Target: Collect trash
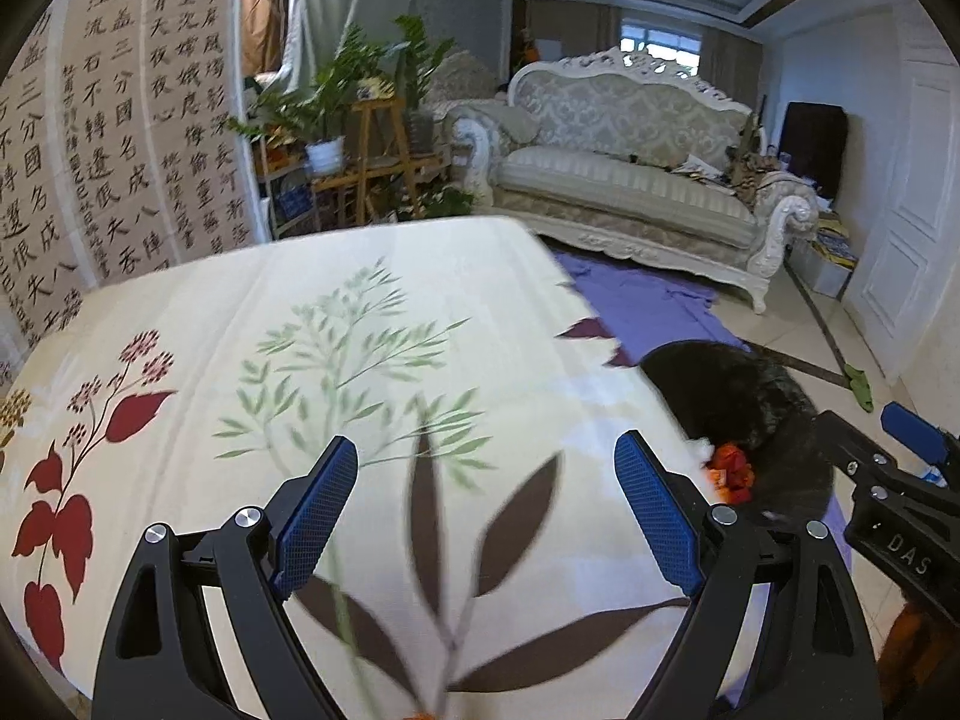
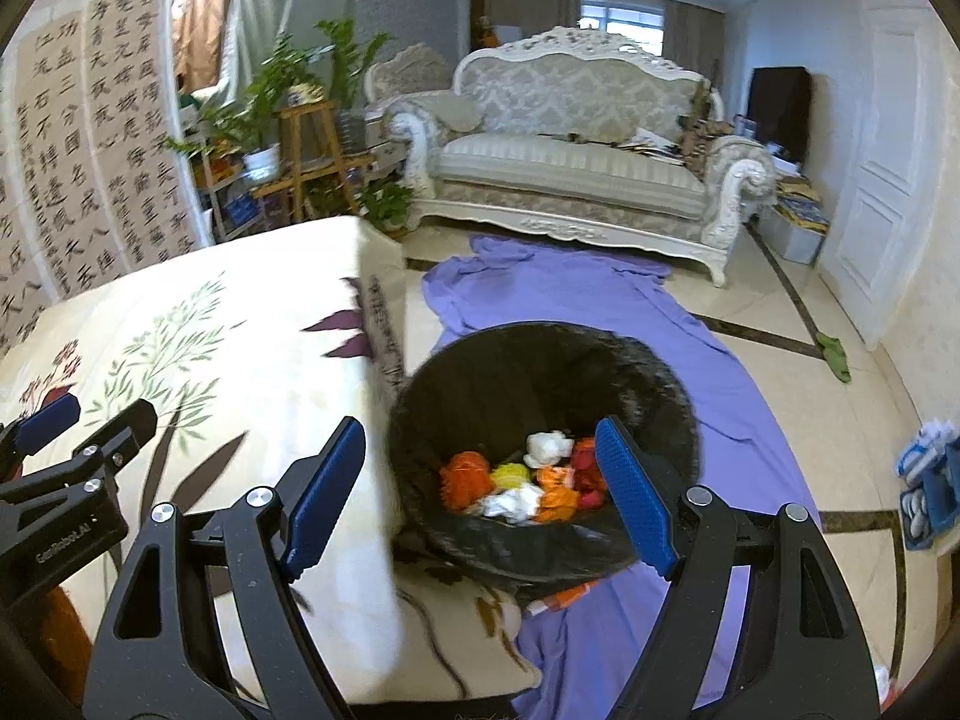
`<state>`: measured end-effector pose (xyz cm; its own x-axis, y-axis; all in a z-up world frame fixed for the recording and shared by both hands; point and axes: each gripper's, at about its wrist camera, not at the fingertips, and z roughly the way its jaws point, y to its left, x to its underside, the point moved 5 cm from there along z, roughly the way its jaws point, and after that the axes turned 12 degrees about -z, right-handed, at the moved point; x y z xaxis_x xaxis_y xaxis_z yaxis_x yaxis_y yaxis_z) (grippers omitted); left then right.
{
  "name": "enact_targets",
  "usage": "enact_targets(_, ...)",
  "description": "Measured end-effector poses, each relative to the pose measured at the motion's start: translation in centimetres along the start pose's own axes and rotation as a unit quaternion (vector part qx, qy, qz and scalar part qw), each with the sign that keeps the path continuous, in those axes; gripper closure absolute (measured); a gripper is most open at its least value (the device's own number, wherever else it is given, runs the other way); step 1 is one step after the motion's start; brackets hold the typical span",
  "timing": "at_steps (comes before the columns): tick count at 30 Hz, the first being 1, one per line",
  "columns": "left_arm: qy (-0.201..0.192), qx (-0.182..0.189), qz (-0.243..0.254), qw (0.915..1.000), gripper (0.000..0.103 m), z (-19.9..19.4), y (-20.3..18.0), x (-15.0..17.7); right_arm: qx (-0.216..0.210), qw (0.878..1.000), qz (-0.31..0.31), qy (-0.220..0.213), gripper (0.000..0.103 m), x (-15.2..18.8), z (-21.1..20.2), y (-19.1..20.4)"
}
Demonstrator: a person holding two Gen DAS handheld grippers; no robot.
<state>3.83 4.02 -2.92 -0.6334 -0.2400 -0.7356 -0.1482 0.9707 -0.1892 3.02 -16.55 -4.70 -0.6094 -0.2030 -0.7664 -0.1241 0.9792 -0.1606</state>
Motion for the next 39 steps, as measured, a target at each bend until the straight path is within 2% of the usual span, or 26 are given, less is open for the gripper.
enact_targets(5,0.017,-0.037,-0.027,0.9988,0.018,1.4,5.4,-0.8,-0.046,0.998,-0.033,0.011,0.026,-1.9,2.0,4.7)
enact_targets(9,0.025,-0.081,-0.054,0.9949,0.018,2.6,11.6,-1.9,-0.086,0.994,-0.065,0.014,0.026,-4.2,3.9,9.6)
enact_targets(12,0.036,-0.127,-0.07,0.9888,0.018,4.0,17.3,-3.0,-0.13,0.988,-0.076,0.022,0.023,-6.2,6.0,14.0)
enact_targets(13,0.04,-0.138,-0.075,0.9868,0.018,4.3,18.7,-3.2,-0.148,0.986,-0.077,0.027,0.019,-6.9,6.9,15.8)
enact_targets(14,0.049,-0.159,-0.086,0.9823,0.018,4.9,21.1,-3.5,-0.162,0.983,-0.077,0.031,0.019,-7.5,7.8,17.3)
enact_targets(18,0.07,-0.171,-0.139,0.973,0.018,5.9,26.9,-4.7,-0.202,0.974,-0.082,0.059,0.018,-9.6,11.5,23.7)
enact_targets(21,0.073,-0.195,-0.14,0.968,0.018,6.6,29.8,-5.7,-0.222,0.968,-0.078,0.086,0.016,-10.9,14.3,28.1)
enact_targets(23,0.078,-0.192,-0.14,0.9682,0.015,7.0,31.0,-6.1,-0.208,0.97,-0.081,0.096,0.007,-11.9,15.9,30.8)
enact_targets(24,0.08,-0.186,-0.142,0.9688,0.014,7.2,31.5,-6.3,-0.19,0.974,-0.087,0.091,0.007,-12.6,16.4,32.1)
enact_targets(28,0.078,-0.187,-0.14,0.9693,0.009,7.7,32.4,-6.8,-0.177,0.973,-0.109,0.103,0.005,-14.4,18.0,36.5)
enact_targets(30,0.08,-0.188,-0.14,0.9689,0.007,7.8,32.7,-6.9,-0.148,0.972,-0.143,0.111,0.005,-15.1,19.0,39.1)
enact_targets(33,0.082,-0.184,-0.135,0.9702,0.006,8.2,33.1,-7.5,-0.143,0.972,-0.157,0.1,0.005,-16.2,19.6,40.9)
enact_targets(35,0.083,-0.182,-0.133,0.9708,0.006,8.4,33.4,-7.8,-0.151,0.972,-0.148,0.105,0.005,-16.7,20.2,41.8)
enact_targets(39,0.084,-0.184,-0.136,0.9699,0.006,8.7,33.8,-8.1,-0.137,0.975,-0.134,0.112,0.004,-17.4,21.1,42.4)
